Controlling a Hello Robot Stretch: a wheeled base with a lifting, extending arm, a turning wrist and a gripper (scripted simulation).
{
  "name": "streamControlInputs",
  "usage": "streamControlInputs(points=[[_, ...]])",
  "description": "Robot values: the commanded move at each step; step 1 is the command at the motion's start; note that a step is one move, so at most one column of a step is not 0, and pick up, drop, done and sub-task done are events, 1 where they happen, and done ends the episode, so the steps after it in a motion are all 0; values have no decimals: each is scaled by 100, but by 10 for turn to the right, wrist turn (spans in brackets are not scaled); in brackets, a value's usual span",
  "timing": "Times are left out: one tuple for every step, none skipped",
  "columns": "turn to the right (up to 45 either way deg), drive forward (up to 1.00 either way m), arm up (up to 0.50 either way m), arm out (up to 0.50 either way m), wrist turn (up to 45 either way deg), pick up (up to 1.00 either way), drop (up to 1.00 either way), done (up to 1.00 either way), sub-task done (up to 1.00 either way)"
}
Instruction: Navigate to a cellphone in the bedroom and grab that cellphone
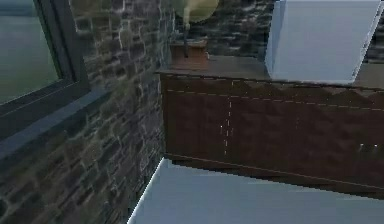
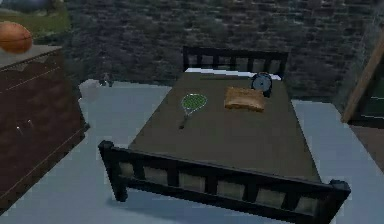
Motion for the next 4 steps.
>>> streamControlInputs(points=[[150, 0, 0, 0, 0, 0, 0, 0, 0], [0, 100, 0, 0, 0, 0, 0, 0, 0], [150, 0, 0, 0, 0, 0, 0, 0, 0], [0, 15, 0, 0, 0, 0, 0, 0, 0]])
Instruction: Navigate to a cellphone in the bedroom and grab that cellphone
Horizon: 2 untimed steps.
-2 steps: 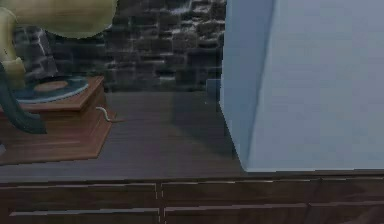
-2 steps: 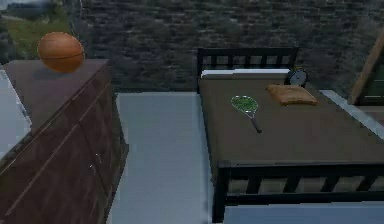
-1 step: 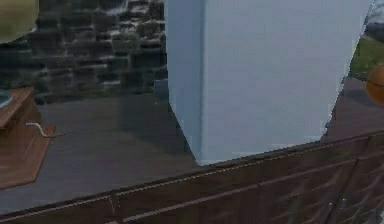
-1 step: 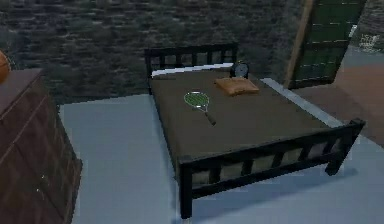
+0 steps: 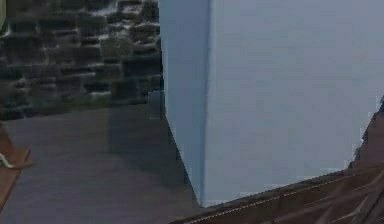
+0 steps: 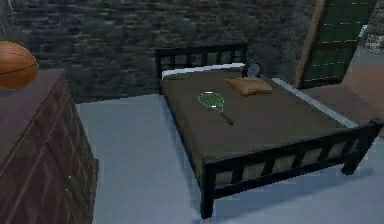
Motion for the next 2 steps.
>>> streamControlInputs(points=[[-450, 0, 0, 0, 0, 0, 0, 0, 0], [-450, 0, 0, 0, 0, 0, 0, 0, 0]])
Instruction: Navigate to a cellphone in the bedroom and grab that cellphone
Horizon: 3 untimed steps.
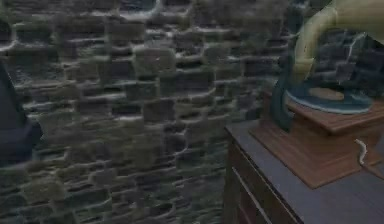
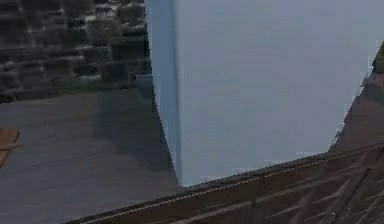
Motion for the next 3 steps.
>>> streamControlInputs(points=[[450, 0, 0, 0, 0, 0, 0, 0, 0], [450, 0, 0, 0, 0, 0, 0, 0, 0], [150, 0, 0, 0, 0, 0, 0, 0, 0]])
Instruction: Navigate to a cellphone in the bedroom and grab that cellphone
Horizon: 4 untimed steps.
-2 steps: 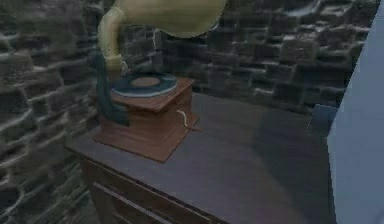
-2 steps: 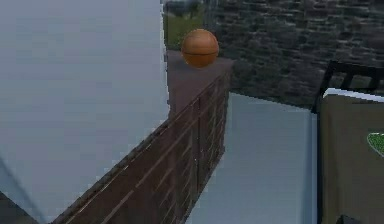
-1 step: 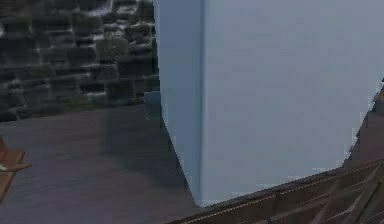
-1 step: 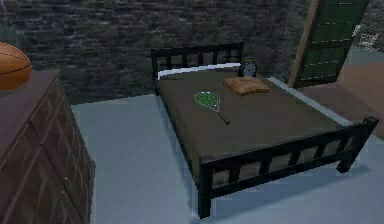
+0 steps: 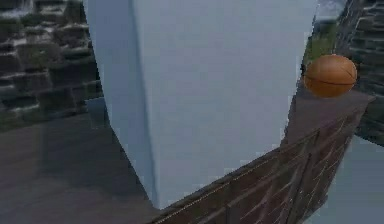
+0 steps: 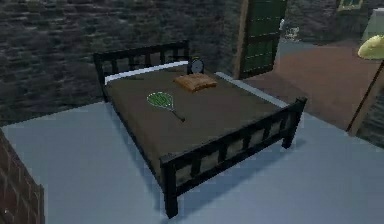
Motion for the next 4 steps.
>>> streamControlInputs(points=[[0, 15, 0, 0, 0, 0, 0, 0, 0], [-450, 0, 0, 0, 0, 0, 0, 0, 0], [-450, 0, 0, 0, 0, 0, 0, 0, 0], [-270, 0, 0, 0, 0, 0, 0, 0, 0]])
